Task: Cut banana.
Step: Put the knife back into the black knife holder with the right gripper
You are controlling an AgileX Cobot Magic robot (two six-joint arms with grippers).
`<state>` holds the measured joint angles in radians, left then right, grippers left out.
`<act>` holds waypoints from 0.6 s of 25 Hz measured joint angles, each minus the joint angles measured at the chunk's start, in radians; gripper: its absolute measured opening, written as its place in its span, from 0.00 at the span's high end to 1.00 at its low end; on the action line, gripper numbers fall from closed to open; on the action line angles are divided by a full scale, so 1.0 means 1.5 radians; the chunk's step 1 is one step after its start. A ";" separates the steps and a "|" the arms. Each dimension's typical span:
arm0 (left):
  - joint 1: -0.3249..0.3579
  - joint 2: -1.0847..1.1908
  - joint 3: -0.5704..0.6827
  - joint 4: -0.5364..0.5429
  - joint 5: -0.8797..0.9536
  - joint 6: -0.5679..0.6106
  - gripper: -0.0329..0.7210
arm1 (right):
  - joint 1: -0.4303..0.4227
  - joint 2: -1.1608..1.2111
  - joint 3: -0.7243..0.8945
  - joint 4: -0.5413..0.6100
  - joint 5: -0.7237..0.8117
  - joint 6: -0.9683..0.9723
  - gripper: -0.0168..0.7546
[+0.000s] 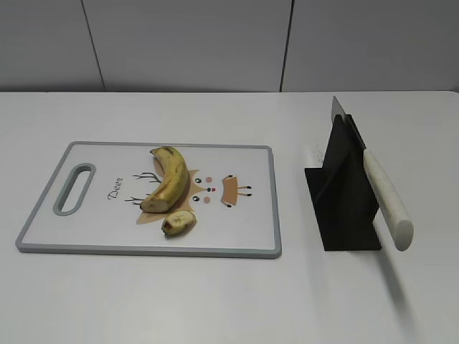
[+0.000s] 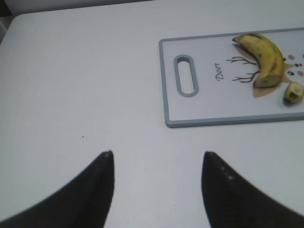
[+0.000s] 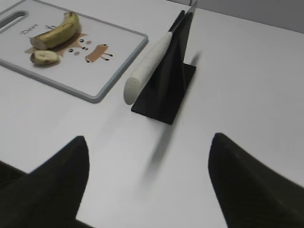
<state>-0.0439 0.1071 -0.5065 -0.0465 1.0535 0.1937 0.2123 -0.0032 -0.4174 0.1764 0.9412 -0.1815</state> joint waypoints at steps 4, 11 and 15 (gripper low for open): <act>0.000 0.000 0.000 0.000 0.000 0.000 0.21 | -0.053 0.000 0.000 0.001 0.000 0.000 0.21; 0.000 0.000 0.000 0.000 0.000 0.000 0.21 | -0.087 0.000 0.000 0.005 0.000 0.001 0.21; 0.000 0.000 0.000 0.000 0.000 0.000 0.21 | -0.089 0.000 0.000 0.006 0.000 0.001 0.21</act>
<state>-0.0439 0.1071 -0.5065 -0.0465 1.0535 0.1937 0.0787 -0.0032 -0.4174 0.1859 0.9412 -0.1806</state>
